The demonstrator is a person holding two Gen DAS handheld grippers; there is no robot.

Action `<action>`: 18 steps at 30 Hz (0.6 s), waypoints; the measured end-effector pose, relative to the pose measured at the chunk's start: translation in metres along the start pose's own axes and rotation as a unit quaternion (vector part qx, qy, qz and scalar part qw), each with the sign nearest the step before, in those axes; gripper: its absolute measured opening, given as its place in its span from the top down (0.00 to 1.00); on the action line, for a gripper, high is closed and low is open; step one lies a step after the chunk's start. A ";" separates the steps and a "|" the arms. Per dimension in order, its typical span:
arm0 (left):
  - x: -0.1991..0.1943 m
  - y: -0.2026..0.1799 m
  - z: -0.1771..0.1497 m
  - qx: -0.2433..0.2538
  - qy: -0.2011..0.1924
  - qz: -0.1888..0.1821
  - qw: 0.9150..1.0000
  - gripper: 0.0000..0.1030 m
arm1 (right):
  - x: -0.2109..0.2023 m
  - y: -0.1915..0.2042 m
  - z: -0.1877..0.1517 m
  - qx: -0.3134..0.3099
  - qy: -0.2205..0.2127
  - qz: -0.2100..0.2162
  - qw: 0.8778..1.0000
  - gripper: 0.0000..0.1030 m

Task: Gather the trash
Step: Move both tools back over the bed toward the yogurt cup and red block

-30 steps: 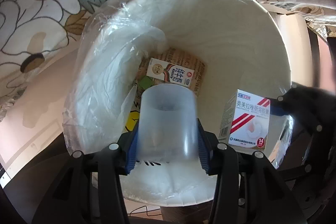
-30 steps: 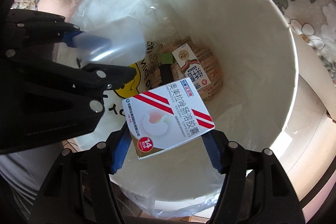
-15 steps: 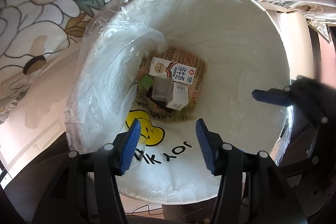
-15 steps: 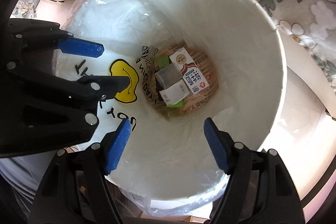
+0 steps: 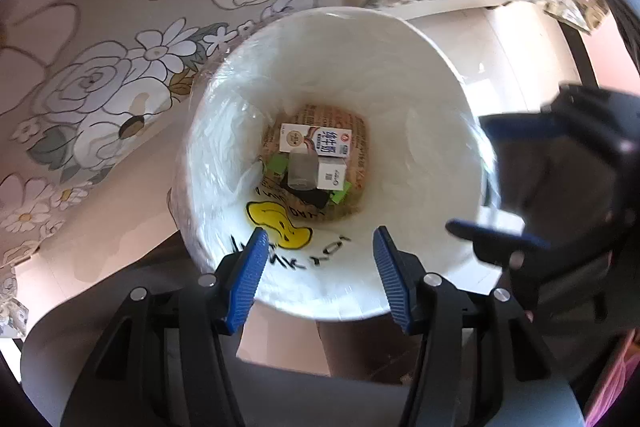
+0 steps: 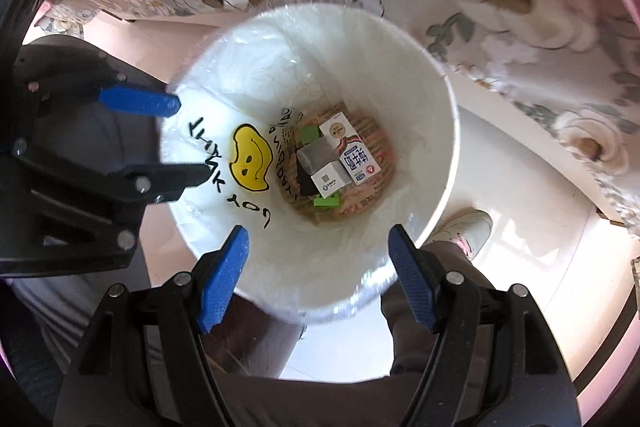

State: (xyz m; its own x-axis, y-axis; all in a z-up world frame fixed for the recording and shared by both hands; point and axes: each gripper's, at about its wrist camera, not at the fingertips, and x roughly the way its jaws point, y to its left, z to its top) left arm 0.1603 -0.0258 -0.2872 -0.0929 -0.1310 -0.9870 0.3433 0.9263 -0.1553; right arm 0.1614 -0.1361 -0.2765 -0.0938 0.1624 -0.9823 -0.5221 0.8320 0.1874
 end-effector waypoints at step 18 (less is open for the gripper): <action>-0.108 -0.047 -0.049 0.057 -0.117 0.034 0.991 0.42 | -0.096 0.032 -0.039 -0.019 -0.107 -0.037 0.993 0.30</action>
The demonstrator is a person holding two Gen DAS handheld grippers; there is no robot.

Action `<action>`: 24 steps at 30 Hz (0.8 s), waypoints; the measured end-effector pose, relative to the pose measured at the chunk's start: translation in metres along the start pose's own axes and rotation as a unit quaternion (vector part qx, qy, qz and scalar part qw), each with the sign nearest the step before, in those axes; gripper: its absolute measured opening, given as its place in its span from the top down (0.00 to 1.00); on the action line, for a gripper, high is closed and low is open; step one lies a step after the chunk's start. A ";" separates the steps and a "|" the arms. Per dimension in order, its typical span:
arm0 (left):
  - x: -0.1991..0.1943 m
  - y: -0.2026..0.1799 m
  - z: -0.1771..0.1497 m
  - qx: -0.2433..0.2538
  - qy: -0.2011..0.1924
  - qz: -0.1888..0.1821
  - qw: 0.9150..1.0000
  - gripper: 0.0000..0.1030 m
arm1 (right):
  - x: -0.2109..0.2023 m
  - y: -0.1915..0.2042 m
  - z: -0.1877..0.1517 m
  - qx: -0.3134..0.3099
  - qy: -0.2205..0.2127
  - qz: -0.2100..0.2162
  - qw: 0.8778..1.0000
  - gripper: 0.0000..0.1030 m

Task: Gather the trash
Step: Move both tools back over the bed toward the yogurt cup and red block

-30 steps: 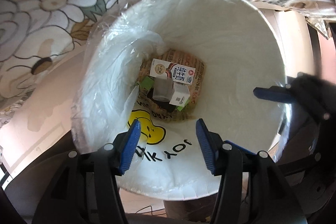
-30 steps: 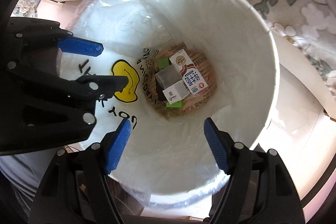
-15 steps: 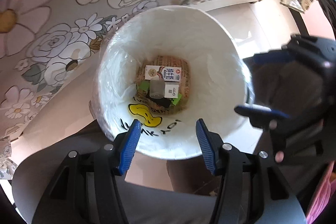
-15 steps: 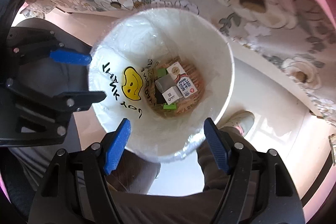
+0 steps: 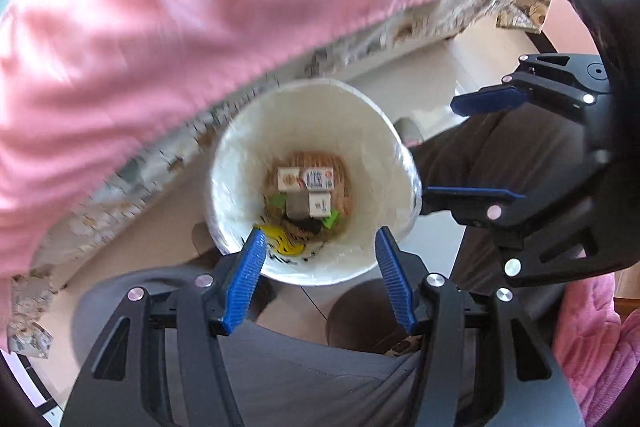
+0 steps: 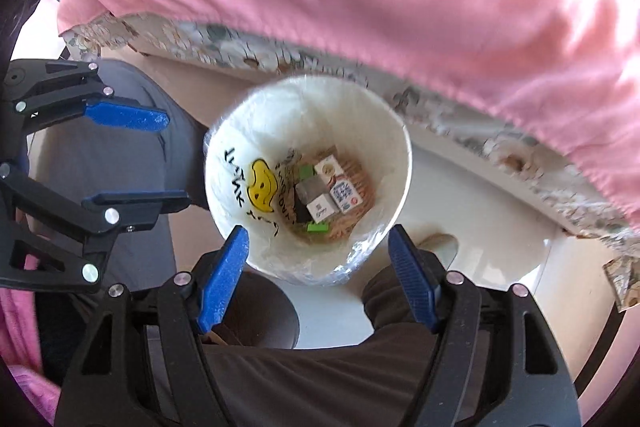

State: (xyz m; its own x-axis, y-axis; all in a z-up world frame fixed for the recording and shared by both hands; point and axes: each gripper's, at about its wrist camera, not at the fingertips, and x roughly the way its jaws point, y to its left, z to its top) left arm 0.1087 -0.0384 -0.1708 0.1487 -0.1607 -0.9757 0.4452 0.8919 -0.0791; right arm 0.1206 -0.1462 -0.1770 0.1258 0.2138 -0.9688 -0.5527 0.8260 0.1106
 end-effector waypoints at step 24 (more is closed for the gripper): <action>-0.130 0.059 0.120 -0.023 -0.126 0.057 0.990 0.34 | -0.164 -0.060 0.091 -0.011 -0.150 -0.059 0.987 0.30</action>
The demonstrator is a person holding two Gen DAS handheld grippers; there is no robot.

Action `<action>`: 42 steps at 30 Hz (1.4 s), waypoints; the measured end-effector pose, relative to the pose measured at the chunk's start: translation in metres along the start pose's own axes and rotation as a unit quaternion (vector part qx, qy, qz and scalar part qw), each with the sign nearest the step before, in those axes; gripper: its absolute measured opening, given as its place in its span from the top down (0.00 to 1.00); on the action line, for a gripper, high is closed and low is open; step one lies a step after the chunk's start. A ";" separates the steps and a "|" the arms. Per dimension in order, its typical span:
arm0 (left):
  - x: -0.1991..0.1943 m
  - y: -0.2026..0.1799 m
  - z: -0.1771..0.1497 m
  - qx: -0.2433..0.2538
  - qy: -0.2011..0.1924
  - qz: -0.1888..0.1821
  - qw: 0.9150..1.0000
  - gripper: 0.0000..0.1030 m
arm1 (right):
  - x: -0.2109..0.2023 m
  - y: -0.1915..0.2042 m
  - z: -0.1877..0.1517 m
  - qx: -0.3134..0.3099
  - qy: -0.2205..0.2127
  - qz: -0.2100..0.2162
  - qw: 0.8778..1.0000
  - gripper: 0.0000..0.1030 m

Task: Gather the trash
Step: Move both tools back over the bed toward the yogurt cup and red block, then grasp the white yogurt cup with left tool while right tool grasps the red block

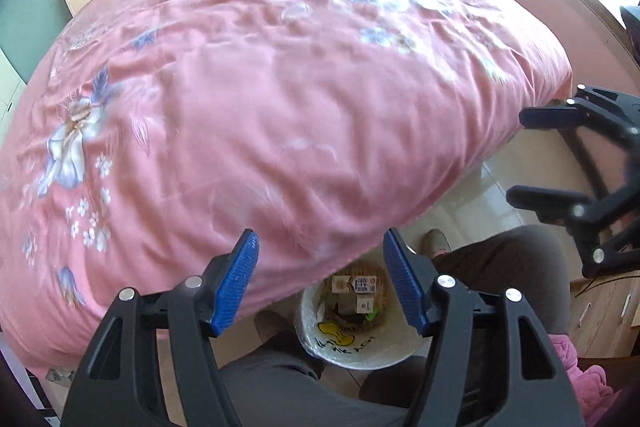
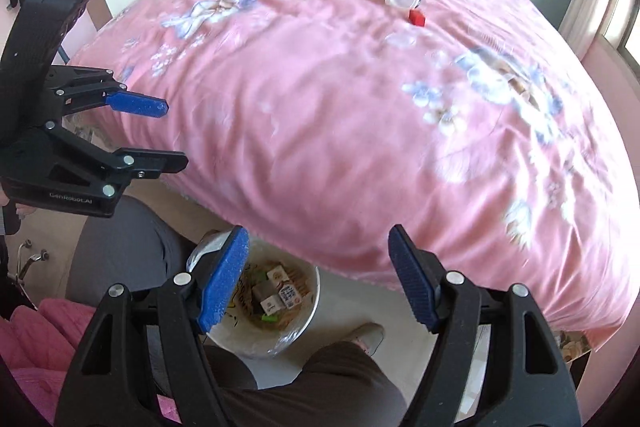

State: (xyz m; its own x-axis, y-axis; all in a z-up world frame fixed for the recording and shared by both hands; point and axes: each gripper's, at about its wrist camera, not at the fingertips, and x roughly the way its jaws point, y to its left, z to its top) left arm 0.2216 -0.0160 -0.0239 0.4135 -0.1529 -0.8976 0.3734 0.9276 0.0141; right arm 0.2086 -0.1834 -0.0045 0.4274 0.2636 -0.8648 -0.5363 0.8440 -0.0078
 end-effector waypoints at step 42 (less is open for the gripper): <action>0.201 0.174 0.330 -0.127 -0.063 0.030 0.989 0.33 | 0.208 -0.178 0.286 0.056 -0.028 -0.002 0.998 0.30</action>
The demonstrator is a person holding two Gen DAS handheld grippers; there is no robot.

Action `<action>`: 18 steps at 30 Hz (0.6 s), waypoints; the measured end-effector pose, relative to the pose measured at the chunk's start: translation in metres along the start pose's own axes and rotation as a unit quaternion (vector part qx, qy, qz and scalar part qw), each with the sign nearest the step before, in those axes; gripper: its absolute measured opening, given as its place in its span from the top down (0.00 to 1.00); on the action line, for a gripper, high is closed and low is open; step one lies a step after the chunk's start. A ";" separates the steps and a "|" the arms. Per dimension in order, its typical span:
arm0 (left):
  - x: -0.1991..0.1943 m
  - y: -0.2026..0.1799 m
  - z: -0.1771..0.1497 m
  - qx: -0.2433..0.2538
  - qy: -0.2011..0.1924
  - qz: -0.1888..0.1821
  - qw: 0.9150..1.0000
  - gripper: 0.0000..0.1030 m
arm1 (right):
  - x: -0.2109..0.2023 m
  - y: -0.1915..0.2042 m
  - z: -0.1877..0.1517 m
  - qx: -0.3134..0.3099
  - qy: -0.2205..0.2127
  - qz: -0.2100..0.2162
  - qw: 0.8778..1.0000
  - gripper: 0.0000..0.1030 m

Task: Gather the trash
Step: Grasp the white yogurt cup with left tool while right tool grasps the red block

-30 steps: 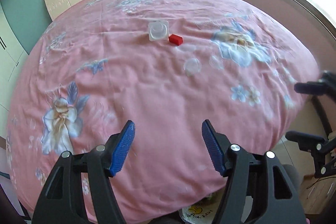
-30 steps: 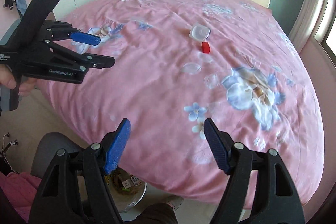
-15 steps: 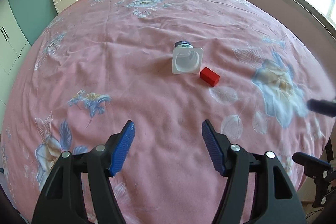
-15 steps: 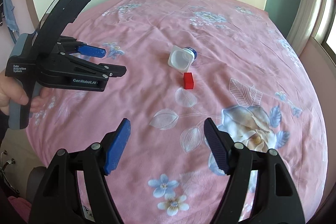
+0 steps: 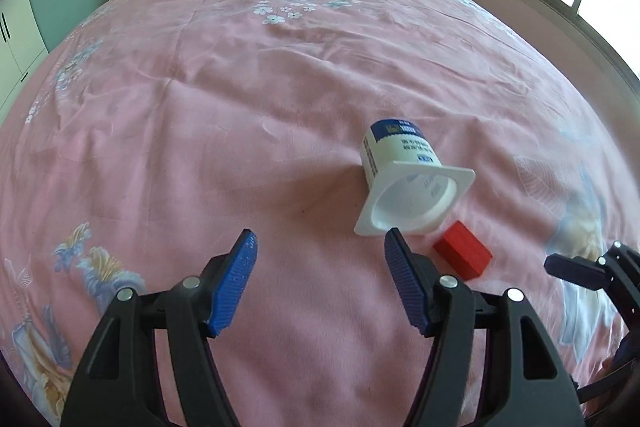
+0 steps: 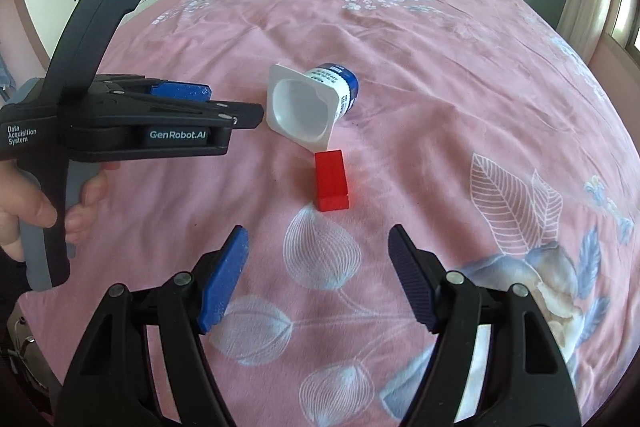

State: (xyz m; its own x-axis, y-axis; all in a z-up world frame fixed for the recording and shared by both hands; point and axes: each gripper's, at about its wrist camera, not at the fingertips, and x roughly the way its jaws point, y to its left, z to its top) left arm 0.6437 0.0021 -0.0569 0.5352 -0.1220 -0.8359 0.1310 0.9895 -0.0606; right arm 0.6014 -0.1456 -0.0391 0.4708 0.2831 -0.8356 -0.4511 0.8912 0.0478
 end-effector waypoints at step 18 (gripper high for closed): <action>0.041 -0.018 0.021 0.013 -0.013 -0.033 0.999 0.89 | 0.057 -0.010 0.025 0.003 0.014 0.004 1.000 0.79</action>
State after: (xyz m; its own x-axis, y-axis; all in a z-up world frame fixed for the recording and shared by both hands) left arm 0.6808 -0.0220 -0.0789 0.5456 -0.1892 -0.8164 0.1879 0.9770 -0.1009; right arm 0.6516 -0.1293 -0.0741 0.4464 0.2806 -0.8497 -0.4496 0.8913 0.0582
